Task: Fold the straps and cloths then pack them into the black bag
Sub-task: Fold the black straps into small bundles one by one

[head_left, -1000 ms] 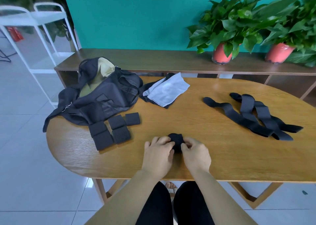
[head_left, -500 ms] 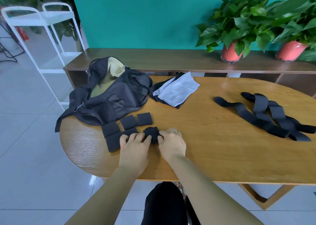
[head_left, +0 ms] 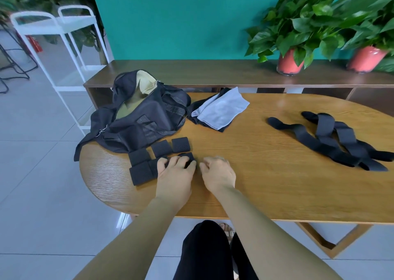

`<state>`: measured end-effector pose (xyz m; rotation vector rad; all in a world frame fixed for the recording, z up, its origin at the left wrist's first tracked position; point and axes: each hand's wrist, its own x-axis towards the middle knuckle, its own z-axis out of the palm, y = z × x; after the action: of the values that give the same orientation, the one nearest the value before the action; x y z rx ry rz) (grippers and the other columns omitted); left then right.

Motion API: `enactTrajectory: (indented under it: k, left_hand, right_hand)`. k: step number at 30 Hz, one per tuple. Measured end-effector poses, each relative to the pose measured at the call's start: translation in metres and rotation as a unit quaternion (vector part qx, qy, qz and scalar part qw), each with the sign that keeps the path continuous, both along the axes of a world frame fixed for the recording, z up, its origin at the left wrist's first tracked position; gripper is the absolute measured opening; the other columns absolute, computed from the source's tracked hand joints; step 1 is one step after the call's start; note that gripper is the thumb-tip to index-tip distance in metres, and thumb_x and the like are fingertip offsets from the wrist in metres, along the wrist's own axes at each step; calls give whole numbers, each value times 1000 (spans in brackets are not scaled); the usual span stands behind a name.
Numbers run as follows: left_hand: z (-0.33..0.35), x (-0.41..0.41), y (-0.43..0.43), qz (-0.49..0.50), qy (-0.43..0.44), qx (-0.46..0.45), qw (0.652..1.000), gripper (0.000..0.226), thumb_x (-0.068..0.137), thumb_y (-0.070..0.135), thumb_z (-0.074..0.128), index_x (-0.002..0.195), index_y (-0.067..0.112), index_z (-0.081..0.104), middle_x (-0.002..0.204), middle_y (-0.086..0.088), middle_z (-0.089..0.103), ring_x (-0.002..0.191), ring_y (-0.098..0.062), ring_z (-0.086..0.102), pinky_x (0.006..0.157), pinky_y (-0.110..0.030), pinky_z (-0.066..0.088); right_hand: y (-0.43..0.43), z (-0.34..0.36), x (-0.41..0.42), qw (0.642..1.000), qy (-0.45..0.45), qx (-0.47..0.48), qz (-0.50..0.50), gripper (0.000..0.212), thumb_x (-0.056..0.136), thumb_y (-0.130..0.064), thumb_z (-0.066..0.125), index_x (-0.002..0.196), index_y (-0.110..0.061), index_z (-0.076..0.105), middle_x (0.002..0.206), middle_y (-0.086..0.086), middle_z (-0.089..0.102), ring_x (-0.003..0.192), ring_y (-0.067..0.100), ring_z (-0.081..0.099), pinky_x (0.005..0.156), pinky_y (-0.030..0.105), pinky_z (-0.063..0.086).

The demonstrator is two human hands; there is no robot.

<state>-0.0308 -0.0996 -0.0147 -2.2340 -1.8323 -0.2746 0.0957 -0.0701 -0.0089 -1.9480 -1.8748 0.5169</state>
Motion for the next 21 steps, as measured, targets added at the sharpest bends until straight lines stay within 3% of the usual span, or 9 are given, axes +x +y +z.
enactTrajectory:
  k: [2,4,6,13,21]
  left_hand:
    - [7,13,-2,-9,4,-18,1000,59,56,7,79,112,23,70,110,0,66,104,-24,60,92,-42,21]
    - [11,31,-2,-26,4,-35,999,63,75,5,63,134,26,53,133,0,51,124,-23,44,100,-43,14]
    - [17,51,0,-33,13,-50,998,68,82,4,53,143,28,37,143,2,38,133,-22,31,106,-43,10]
    - [33,136,8,-102,34,-73,991,62,85,5,50,142,26,38,148,1,32,134,-21,29,110,-47,9]
    - [32,234,32,-180,29,-80,980,56,87,4,45,138,25,42,142,3,38,128,-21,35,108,-43,12]
  right_hand:
    - [-2,2,18,1000,8,4,-13,30,98,-31,44,118,-19,62,121,4,56,114,21,48,84,32,46]
    - [-4,5,42,999,15,9,-33,31,97,-31,46,122,-20,61,122,3,56,114,20,50,86,34,49]
    - [-5,8,73,998,14,16,-56,31,97,-30,46,122,-19,61,123,4,56,113,21,51,85,33,49]
    - [-7,13,195,985,-8,57,-165,31,96,-26,46,121,-17,61,123,6,57,115,24,48,84,34,47]
    - [1,13,298,956,-136,91,-241,40,95,-24,45,135,-18,50,134,6,52,129,30,34,100,39,30]
